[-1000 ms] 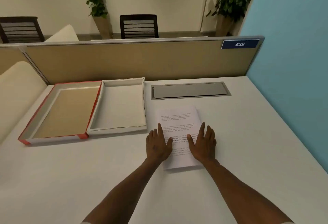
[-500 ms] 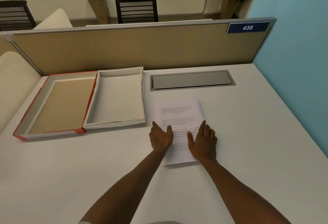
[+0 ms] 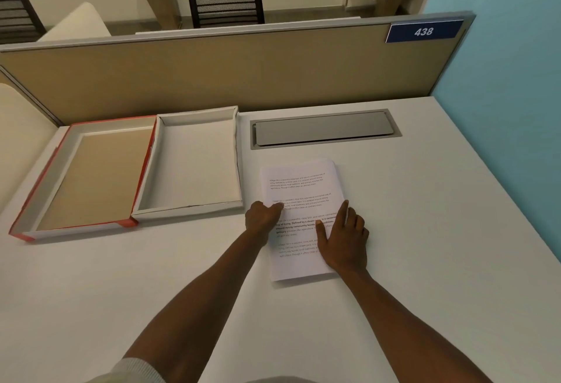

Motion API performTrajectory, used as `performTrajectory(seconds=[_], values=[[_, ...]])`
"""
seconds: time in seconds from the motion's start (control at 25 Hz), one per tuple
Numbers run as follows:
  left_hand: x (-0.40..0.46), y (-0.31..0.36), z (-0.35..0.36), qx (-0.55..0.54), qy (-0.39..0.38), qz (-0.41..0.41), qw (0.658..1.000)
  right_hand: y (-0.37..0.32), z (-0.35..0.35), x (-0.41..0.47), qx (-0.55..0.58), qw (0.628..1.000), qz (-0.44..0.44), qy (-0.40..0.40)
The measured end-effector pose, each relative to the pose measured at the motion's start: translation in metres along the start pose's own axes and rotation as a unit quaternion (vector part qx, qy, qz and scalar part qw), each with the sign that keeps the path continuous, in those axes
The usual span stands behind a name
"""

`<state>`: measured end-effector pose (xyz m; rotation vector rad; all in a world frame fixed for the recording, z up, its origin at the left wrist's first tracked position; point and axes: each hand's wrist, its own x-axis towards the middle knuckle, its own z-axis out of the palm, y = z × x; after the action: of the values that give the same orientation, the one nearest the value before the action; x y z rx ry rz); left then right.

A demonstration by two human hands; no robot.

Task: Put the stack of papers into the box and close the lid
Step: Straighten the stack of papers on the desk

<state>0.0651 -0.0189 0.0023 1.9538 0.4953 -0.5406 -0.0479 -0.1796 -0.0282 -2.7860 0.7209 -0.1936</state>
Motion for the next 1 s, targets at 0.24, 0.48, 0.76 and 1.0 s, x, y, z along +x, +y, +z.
performTrajectory(seconds=[0.24,0.48,0.76,1.0], values=[[-0.016,0.008,0.012,0.143,0.045,0.065,0.986,0.000,0.002,0.000,0.001,1.000,-0.002,0.001],[-0.013,0.016,0.009,0.012,0.003,0.013,1.000,0.000,0.000,0.000,0.005,1.000,-0.003,-0.004],[-0.022,0.004,0.009,-0.089,-0.029,0.107,0.990,0.001,0.000,0.001,0.005,1.000,-0.001,-0.001],[-0.023,0.005,0.012,-0.253,-0.105,0.005,0.962,0.001,0.001,0.002,0.010,1.000,-0.003,0.000]])
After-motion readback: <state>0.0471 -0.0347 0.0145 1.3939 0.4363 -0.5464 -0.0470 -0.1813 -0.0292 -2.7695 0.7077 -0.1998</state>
